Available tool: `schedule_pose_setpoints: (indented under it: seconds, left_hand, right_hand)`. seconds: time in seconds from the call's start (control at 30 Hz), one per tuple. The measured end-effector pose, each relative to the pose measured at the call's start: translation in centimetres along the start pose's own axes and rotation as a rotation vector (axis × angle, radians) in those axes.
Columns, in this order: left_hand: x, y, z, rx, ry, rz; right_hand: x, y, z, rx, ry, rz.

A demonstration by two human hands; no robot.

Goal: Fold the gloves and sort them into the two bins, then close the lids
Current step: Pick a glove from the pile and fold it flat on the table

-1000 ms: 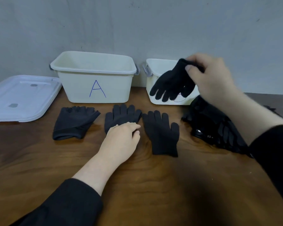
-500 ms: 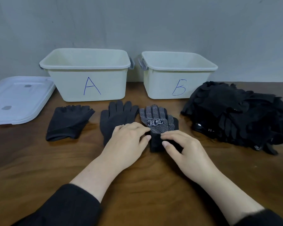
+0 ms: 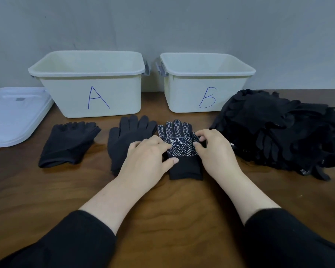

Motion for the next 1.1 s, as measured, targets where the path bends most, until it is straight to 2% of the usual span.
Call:
schedule_pose_setpoints:
  seconds: [0.1, 0.27, 0.33, 0.43, 0.53, 0.63, 0.7, 0.83, 0.93, 1.0, 1.1]
  left_hand:
    - [-0.1, 0.0, 0.1, -0.002, 0.013, 0.009]
    - [-0.3, 0.0, 0.1, 0.002, 0.009, 0.002]
    - [-0.4, 0.1, 0.3, -0.005, 0.025, -0.012]
    - [-0.8, 0.2, 0.2, 0.005, 0.034, -0.040]
    - [-0.8, 0.6, 0.0, 0.089, 0.013, 0.044]
    - [-0.4, 0.8, 0.4, 0.123, -0.026, 0.152]
    - [-0.4, 0.9, 0.8, 0.160, -0.019, 0.159]
    - [-0.7, 1.3, 1.4, 0.306, 0.022, 0.136]
    - [-1.3, 1.6, 1.5, 0.341, 0.034, 0.154]
    - [-1.4, 1.6, 1.4, 0.342, 0.027, 0.151]
    - [-1.5, 1.8, 0.7, 0.360, 0.001, 0.171]
  right_hand:
    - [0.3, -0.5, 0.1, 0.004, -0.010, 0.012]
    - [-0.7, -0.2, 0.1, 0.015, -0.094, -0.070]
    - [-0.9, 0.1, -0.5, 0.019, -0.056, -0.024]
    - [-1.0, 0.2, -0.7, -0.031, 0.006, -0.036]
    - [-1.8, 0.5, 0.1, -0.139, -0.027, -0.099]
    - [-2.1, 1.7, 0.3, -0.292, -0.063, 0.069]
    - [-2.0, 2.8, -0.1, -0.369, -0.049, 0.206]
    - [-3.4, 3.9, -1.3, -0.364, -0.093, 0.306]
    - [-4.0, 4.3, -1.7, -0.384, -0.090, 0.433]
    - [-4.0, 4.2, -1.7, -0.395, -0.055, 0.439]
    - [-3.5, 3.9, -1.1, -0.492, 0.051, 0.342]
Point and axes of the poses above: each hand's wrist, its own y-axis away from the middle knuckle, its own x-axis out of the palm, z = x × y, the point moved 2 cm from there along -y, towards the middle knuckle, and after that the axes turned 5 degrees about -x, right-handed, at the moved point
